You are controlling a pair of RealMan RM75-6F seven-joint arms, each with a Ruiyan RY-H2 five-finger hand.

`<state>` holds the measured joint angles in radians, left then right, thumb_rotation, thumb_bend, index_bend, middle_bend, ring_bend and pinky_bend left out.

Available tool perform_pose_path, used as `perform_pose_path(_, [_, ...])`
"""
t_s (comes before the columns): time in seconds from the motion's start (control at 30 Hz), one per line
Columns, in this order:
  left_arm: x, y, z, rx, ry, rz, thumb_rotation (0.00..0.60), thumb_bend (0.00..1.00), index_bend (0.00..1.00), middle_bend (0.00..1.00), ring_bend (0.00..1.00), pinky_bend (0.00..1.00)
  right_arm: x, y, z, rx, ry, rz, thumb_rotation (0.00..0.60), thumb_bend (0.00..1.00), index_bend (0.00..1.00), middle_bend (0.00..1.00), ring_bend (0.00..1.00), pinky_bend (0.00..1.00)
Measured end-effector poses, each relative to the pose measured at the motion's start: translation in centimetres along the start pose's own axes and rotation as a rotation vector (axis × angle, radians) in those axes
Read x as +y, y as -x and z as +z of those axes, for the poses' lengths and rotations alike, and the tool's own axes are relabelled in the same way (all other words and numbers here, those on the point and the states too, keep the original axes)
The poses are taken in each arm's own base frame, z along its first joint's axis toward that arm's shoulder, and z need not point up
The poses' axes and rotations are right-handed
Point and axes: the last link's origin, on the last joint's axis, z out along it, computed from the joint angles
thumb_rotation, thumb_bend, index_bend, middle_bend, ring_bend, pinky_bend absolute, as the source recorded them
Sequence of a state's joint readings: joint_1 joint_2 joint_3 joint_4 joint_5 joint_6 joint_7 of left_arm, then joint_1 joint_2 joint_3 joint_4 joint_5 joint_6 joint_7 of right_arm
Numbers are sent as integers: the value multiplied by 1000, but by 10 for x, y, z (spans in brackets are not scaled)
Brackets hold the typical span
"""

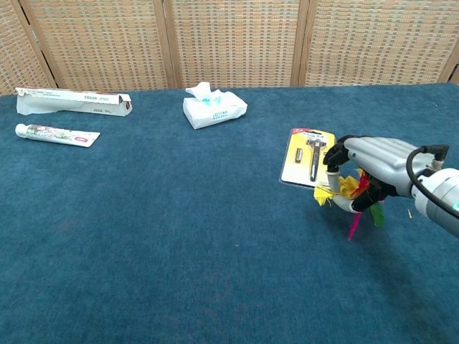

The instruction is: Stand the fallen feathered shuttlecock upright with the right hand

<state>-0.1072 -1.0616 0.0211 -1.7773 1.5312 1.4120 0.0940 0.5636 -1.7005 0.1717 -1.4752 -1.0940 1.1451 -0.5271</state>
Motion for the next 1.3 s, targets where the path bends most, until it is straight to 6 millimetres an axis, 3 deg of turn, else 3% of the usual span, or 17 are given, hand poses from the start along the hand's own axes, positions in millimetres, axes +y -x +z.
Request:
perform_pose_path(0.47, [1,-1,-1,4,6,-1,600,0,0,0,0,0,8,-75,-2,136,40,119,600,395,577,202,0,0])
perform_pose_path(0.67, [2,-1,-2,3,7,0,600,0,0,0,0,0,22,-102,-3,166,106,184,600,395,577,201,0,0])
perform_pose_path(0.87, [3,0,-2,-1,10,4,600,0,0,0,0,0,29,-108,-2,169,145,206,600,394,577,201,0,0])
perform_pose_path(1.3, [3,1,-1,-4,8,7,600,0,0,0,0,0,36,-100,2,134,166,168,600,393,577,201,0,0])
